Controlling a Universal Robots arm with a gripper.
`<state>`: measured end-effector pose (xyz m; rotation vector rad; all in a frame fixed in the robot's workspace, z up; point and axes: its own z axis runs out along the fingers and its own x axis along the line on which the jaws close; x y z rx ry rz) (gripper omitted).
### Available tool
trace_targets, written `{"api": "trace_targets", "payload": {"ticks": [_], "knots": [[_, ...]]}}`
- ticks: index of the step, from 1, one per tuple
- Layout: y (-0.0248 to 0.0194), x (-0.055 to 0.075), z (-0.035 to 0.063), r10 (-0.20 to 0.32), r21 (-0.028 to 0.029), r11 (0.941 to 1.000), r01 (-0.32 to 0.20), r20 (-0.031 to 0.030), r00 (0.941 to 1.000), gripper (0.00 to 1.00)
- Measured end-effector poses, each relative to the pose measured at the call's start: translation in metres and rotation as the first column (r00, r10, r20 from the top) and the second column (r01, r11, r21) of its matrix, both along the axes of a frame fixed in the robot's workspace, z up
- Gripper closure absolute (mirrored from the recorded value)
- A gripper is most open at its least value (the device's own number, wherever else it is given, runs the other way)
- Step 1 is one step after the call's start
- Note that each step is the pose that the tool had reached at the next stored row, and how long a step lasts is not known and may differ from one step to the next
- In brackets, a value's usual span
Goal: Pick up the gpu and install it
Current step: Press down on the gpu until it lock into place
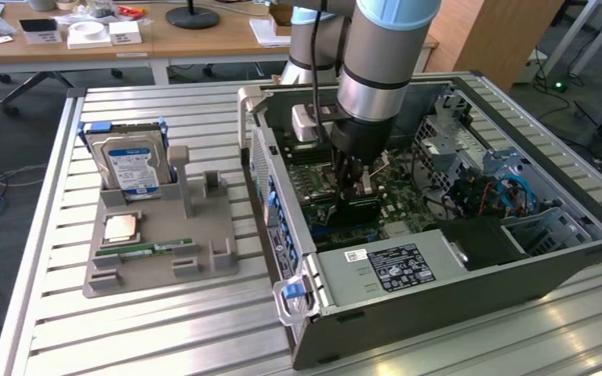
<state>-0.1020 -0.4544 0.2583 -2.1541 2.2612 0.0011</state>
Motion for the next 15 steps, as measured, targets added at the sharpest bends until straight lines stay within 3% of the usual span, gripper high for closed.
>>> {"api": "trace_targets", "payload": {"ticks": [15], "knots": [[0.0002, 0.0, 0.0004, 0.0, 0.0004, 1.0, 0.0, 0.0001, 1.0, 0.89]]}}
